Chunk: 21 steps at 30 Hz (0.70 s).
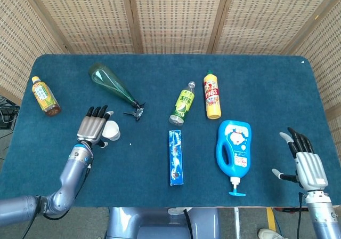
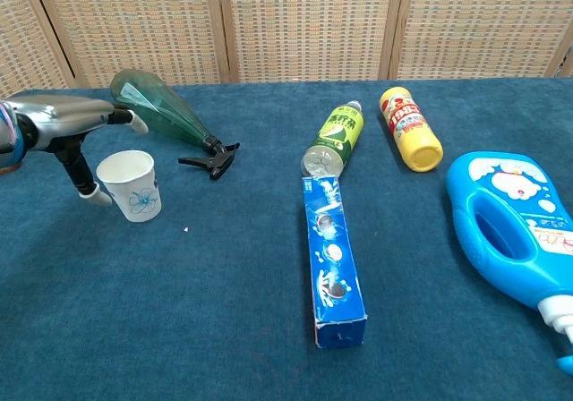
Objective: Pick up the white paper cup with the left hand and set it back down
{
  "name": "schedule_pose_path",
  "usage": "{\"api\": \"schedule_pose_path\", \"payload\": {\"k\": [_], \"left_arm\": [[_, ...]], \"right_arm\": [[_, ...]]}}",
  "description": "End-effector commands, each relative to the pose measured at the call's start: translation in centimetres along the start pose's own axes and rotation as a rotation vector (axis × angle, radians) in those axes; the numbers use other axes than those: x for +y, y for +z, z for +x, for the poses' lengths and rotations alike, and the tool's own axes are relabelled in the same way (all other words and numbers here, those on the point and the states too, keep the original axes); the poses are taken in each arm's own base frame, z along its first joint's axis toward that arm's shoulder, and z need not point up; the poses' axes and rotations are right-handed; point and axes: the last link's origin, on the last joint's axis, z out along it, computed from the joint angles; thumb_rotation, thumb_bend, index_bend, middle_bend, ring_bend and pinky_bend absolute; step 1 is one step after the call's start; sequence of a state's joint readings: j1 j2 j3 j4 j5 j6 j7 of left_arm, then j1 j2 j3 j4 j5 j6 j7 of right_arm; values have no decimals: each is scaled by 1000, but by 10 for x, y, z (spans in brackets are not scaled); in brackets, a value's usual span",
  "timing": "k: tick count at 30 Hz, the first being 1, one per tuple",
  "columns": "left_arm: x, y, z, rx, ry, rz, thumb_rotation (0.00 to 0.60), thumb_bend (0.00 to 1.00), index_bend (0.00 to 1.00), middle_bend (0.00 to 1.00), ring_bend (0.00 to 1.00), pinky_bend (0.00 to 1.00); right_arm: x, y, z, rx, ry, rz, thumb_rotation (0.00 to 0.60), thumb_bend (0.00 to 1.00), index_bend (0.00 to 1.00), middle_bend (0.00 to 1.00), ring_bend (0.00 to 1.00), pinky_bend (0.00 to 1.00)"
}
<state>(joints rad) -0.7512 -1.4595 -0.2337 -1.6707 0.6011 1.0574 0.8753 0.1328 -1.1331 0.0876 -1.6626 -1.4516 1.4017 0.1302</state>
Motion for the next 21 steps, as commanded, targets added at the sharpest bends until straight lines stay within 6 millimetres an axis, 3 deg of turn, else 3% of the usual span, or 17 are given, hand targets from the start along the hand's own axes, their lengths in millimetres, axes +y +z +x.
{"api": "schedule_pose_path", "payload": {"k": [1, 4, 9, 15, 21], "left_arm": [[7, 6, -2, -12, 15, 8, 600, 185, 146, 0, 0, 0], [9, 7, -4, -28, 17, 11, 600, 233, 162, 0, 0, 0], [9, 8, -4, -43, 30, 19, 600, 232, 202, 0, 0, 0], [9, 7, -6, -35, 40, 19, 600, 236, 331, 0, 0, 0], [7, 4, -2, -4, -24, 9, 600, 242, 364, 0, 0, 0]], "right_arm": [[1, 0, 2, 6, 5, -4, 600, 91, 0, 0, 0, 0], [2, 0, 4, 10, 13, -8, 600, 91, 0, 0, 0, 0], [3, 1, 4, 9, 16, -9, 600, 91, 0, 0, 0, 0], [2, -1, 3, 5, 16, -5, 600, 91, 0, 0, 0, 0], [0, -1, 2, -1, 18, 0, 600, 91, 0, 0, 0, 0]]}}
